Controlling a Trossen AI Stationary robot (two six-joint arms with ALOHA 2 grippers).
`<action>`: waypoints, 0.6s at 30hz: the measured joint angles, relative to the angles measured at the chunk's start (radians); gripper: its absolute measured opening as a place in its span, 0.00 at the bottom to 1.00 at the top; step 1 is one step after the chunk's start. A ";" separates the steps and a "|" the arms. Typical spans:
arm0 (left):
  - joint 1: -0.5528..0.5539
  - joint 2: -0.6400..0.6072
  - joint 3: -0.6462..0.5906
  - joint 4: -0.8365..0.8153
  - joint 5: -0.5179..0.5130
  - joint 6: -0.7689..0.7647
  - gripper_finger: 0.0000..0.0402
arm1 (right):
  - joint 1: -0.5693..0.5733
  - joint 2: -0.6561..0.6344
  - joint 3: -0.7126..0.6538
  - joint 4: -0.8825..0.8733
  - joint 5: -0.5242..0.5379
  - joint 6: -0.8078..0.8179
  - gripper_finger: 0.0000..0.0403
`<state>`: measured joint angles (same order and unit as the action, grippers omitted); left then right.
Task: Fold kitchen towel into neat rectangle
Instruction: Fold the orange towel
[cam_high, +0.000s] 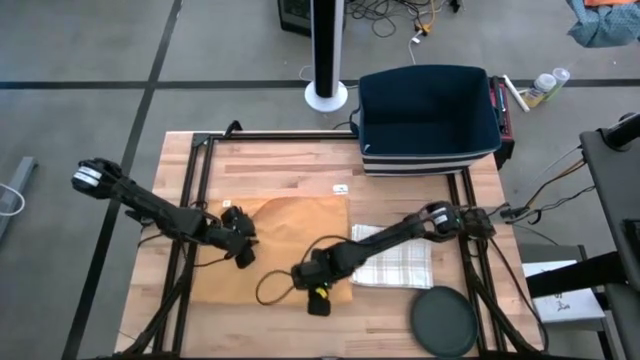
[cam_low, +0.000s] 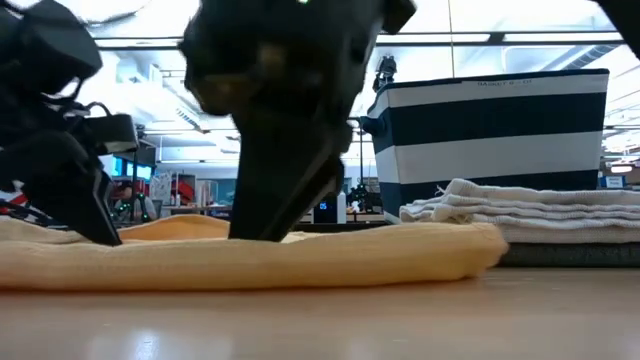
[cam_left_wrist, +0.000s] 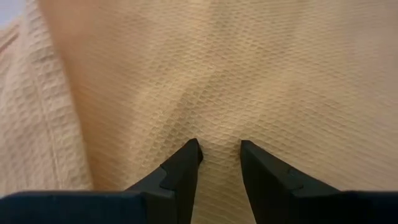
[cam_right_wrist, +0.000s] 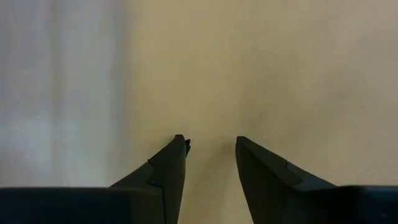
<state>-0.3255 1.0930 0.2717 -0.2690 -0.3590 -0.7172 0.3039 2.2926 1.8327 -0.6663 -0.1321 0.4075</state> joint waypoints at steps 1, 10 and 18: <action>0.020 -0.004 0.004 -0.026 0.002 0.019 0.28 | 0.008 0.000 0.000 -0.007 0.000 0.008 0.32; 0.191 -0.088 0.146 -0.288 0.098 0.243 0.28 | 0.053 -0.003 -0.005 -0.144 0.002 0.107 0.28; 0.272 -0.067 0.129 -0.148 0.199 0.271 0.28 | 0.048 -0.033 0.061 -0.037 0.229 0.027 0.24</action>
<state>-0.0534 1.0264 0.4007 -0.4172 -0.1599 -0.4464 0.3523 2.2597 1.8934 -0.7038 0.0967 0.4349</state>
